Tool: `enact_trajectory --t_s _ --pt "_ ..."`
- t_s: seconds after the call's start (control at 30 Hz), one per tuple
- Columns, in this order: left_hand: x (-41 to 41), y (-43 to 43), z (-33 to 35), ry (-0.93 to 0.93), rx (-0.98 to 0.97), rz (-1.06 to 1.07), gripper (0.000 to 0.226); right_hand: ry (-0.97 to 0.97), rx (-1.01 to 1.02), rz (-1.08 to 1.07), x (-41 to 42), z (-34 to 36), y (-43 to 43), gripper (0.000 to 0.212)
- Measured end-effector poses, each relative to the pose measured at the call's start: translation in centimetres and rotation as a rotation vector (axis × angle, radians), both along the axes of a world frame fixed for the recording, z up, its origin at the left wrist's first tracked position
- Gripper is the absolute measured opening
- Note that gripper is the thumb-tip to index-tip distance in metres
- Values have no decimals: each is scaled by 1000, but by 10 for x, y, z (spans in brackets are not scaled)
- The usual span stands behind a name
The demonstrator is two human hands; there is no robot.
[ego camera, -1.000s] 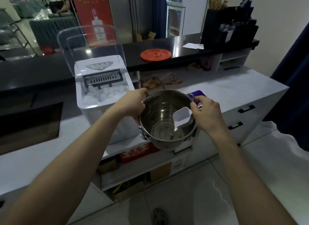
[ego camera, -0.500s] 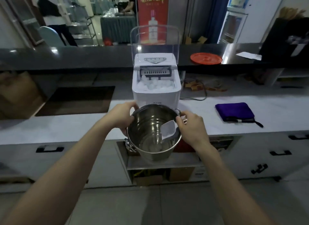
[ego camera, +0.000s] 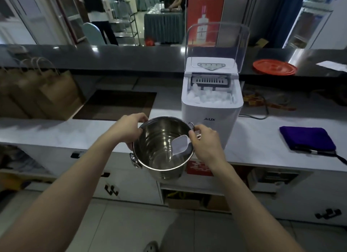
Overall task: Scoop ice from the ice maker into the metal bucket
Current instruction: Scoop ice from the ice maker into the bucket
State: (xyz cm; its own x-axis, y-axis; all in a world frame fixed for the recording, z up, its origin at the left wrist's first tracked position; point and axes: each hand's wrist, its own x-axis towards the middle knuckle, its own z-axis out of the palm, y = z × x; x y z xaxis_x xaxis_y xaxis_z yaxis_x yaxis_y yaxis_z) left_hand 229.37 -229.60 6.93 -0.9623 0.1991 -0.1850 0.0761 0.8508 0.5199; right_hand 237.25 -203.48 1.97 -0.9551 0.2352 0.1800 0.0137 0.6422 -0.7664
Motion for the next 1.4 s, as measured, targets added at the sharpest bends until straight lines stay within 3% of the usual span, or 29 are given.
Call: enact_trajectory --t_s 0.27,0.57,0.9,1.2,1.3,1.4 --pt "-93 -47 -20 19 -84 -111 35 -68 -58 -83 -49 -13 -59 25" --pt "-178 -53 -55 -36 -78 -238 38 -5 -115 -270 -80 -9 -80 20" --pt "-222 -29 -59 16 -23 -267 37 170 -107 -434 -89 23 -70 23" --pt "-240 -14 -57 55 -66 -305 21 253 -139 -481 -94 39 -59 25" --pt "-240 -18 -58 -22 -23 -292 11 291 -162 -493 -95 42 -50 24" --pt "-239 -18 -54 37 -62 -288 30 325 -209 -506 -96 47 -39 25"
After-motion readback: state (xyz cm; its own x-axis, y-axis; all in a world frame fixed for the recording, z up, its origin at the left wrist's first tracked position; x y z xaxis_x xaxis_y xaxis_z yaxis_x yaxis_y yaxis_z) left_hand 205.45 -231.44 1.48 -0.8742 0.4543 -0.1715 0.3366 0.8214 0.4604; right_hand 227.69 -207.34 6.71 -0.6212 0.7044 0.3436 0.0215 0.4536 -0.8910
